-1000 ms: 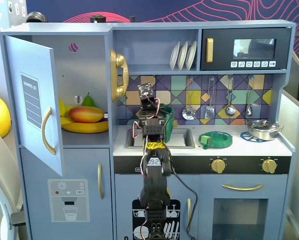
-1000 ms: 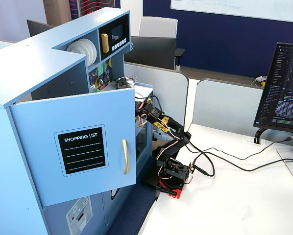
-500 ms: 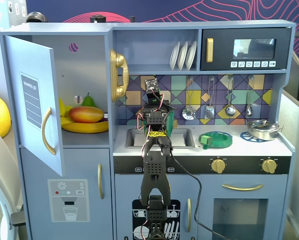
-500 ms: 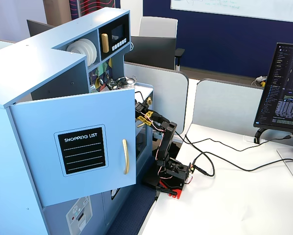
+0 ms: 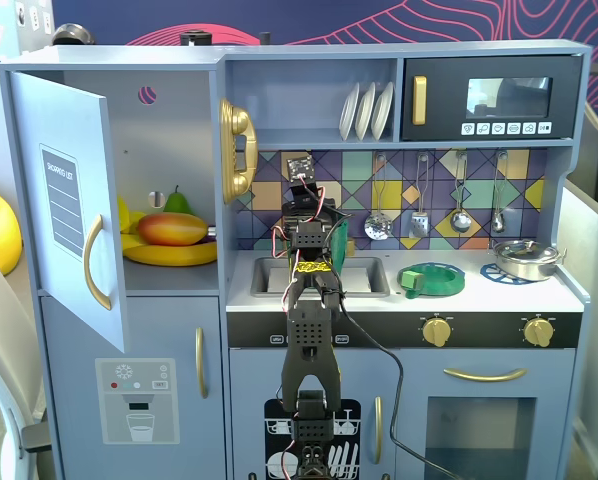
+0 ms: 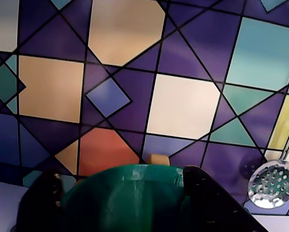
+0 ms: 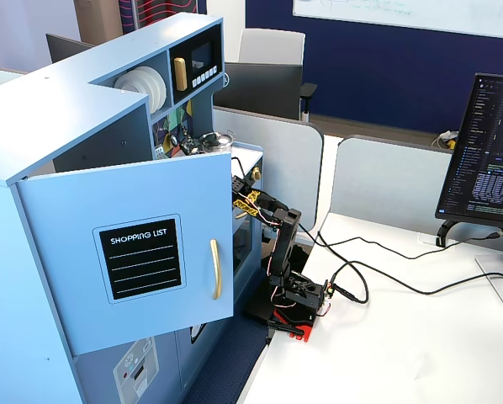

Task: Pick up the green pineapple from the left cabinet and place it in the green recipient

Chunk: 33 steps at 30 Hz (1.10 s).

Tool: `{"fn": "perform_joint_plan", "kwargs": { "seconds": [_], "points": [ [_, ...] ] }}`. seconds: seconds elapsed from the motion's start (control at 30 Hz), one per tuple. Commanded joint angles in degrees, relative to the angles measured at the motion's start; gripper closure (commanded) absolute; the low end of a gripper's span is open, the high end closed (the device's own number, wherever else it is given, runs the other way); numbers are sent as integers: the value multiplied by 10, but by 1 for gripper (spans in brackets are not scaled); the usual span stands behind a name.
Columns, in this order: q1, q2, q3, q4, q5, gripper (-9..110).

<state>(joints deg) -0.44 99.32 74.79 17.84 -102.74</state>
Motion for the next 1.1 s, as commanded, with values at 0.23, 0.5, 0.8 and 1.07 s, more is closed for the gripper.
{"fn": "perform_joint_plan", "kwargs": {
  "seconds": [0.23, 0.5, 0.8, 1.07],
  "points": [
    [4, 124, 63, -24, -15, 75],
    [-9, 410, 308, 121, -20, 76],
    [3, 635, 572, 277, 4, 77],
    [17, 740, 762, 327, 50, 76]
  ]
}}
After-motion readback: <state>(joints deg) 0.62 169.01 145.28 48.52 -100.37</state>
